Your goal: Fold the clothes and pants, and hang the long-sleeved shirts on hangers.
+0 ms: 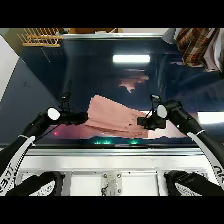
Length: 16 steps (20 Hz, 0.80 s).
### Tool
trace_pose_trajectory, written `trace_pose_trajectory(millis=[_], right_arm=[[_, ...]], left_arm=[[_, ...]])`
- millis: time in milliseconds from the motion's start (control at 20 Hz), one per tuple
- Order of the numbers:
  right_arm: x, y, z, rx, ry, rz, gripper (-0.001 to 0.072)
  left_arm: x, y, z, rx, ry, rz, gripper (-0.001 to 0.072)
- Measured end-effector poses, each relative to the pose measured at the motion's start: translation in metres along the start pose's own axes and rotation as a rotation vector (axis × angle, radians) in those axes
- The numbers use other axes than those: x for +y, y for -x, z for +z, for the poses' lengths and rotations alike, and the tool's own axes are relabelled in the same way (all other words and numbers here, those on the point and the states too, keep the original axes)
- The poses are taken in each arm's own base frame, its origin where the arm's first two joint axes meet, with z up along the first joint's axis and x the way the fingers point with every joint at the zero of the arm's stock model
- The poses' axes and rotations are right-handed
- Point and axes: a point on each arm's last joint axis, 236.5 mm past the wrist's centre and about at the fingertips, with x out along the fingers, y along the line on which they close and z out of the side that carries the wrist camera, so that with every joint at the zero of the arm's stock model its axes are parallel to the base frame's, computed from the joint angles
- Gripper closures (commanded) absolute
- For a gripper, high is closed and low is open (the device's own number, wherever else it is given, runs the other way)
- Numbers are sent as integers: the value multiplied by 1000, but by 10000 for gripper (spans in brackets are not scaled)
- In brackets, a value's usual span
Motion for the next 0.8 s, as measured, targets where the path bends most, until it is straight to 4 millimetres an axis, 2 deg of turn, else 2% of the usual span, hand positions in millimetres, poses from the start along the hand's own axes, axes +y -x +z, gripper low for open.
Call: trace_pose_trajectory(millis=[100, 150, 200, 250, 400, 550, 600, 650, 700, 800], right_arm=[[2, -7, -8, 10, 16, -4, 690], [3, -9, -11, 14, 16, -4, 528], [4, -9, -13, 18, 18, -3, 222], [5, -9, -14, 18, 16, 1, 55], [11, 8, -7, -22, 7, 52, 53], [-3, 45, 5, -92, -13, 93, 54], [-15, 56, 9, -116, -30, 96, 54], [-29, 61, 11, -127, -55, 97, 53], [-41, 62, 10, -123, -81, 106, 52], [-59, 50, 4, -87, -140, 159, 52]], left_arm=[[2, -7, -2, 16, 2, 7, 700], [2, -8, -1, 19, 1, 7, 575], [1, -8, 1, 21, 0, 6, 302], [0, -6, 3, 22, 1, 4, 232], [-12, 13, 21, -20, -12, -23, 232], [-29, 50, 43, -109, -41, -58, 234], [-35, 63, 48, -139, -54, -72, 299], [-41, 73, 50, -162, -65, -84, 583], [-49, 84, 51, -185, -83, -97, 702], [-65, 98, 49, -213, -123, -123, 701]])
